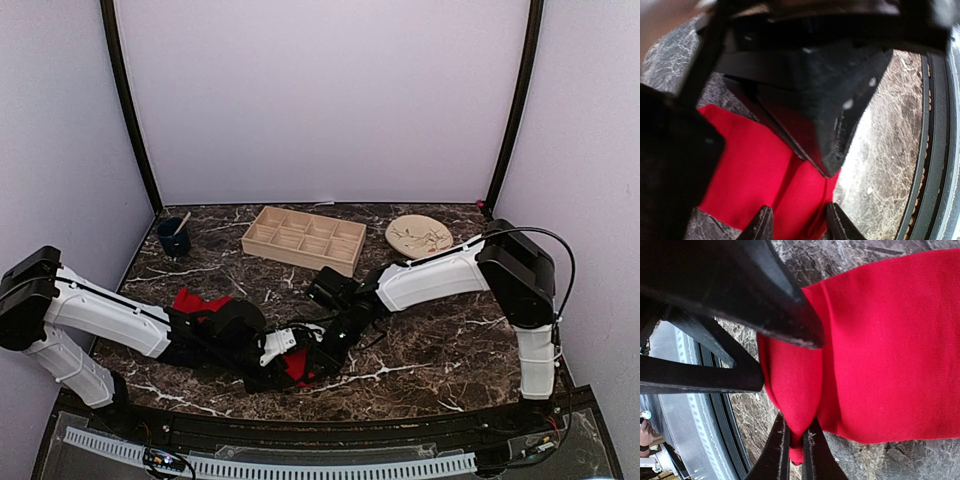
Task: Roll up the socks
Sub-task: Roll the sock at the center of the board.
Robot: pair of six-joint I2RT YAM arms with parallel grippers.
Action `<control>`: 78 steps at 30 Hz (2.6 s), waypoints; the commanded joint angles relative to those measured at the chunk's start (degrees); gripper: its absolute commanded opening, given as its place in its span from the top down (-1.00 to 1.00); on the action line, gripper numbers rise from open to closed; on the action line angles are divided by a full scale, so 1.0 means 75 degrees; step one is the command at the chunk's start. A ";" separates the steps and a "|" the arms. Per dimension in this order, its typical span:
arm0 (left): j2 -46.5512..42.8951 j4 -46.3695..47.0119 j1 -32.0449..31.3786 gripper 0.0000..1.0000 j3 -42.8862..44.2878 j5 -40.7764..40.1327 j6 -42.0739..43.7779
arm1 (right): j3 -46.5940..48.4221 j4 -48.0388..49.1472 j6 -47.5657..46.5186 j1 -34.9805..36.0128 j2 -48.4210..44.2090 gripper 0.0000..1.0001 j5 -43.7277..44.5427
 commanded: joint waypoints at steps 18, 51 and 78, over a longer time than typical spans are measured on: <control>0.0608 -0.0597 -0.0227 0.34 0.0297 -0.0023 0.0038 | 0.0374 -0.0227 -0.0172 -0.0073 0.0258 1.00 -0.0312; 0.0914 -0.0700 -0.0240 1.00 0.0233 0.0494 -0.0374 | -0.0317 0.0760 0.0507 -0.0519 -0.0268 0.35 -0.0354; 0.1367 -0.1137 0.1001 1.00 0.0754 0.2780 -0.0995 | -0.2138 0.2340 0.1150 -0.0870 -0.1581 0.25 0.1420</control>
